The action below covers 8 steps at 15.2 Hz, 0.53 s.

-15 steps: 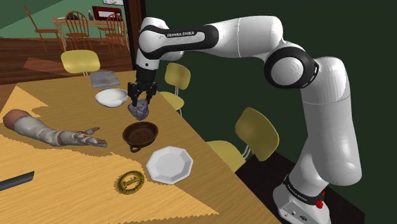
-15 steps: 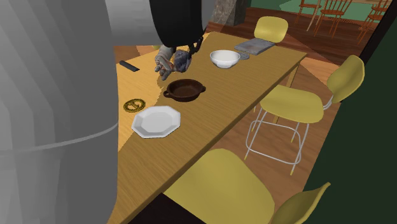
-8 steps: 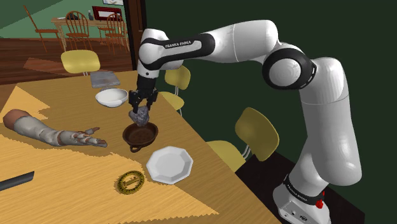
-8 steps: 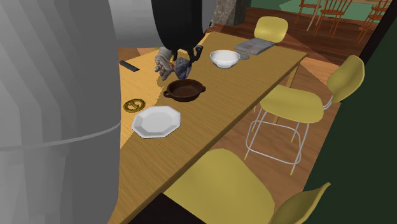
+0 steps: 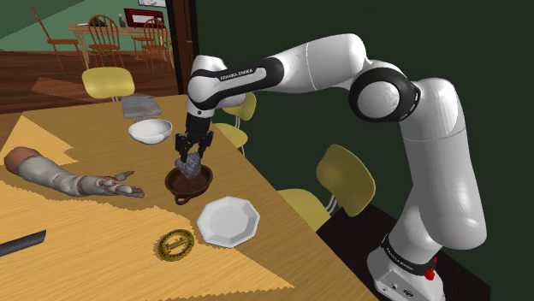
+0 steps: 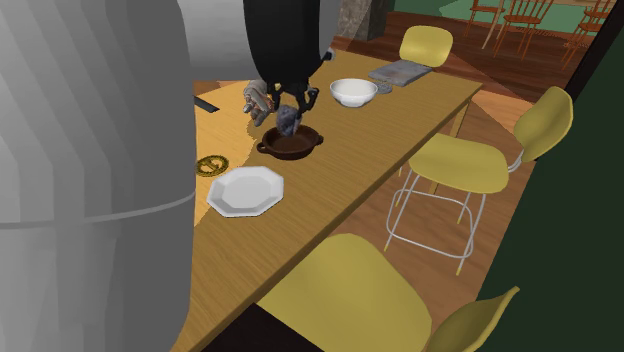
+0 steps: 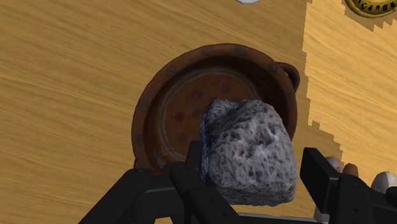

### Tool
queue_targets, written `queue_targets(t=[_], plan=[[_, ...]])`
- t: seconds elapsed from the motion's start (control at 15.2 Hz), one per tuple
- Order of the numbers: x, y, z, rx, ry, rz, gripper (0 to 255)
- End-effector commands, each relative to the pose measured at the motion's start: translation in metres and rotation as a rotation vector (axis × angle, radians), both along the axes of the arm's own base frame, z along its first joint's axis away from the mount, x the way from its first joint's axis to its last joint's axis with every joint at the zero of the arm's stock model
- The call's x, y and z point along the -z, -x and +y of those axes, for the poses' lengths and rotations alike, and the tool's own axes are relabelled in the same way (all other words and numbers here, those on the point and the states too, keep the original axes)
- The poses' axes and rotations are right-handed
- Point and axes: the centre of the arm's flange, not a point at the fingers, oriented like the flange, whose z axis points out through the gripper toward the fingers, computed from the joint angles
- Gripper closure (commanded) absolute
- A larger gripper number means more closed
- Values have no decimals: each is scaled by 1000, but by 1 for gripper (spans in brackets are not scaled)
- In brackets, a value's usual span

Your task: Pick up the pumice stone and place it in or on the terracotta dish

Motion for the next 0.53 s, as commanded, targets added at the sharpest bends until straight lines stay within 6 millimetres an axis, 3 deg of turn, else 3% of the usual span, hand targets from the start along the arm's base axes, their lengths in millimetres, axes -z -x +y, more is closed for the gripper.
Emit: queue_targets(t=[0.0, 0.46], plan=[[10, 1, 1, 0, 0, -1, 255], [15, 1, 1, 0, 0, -1, 255]])
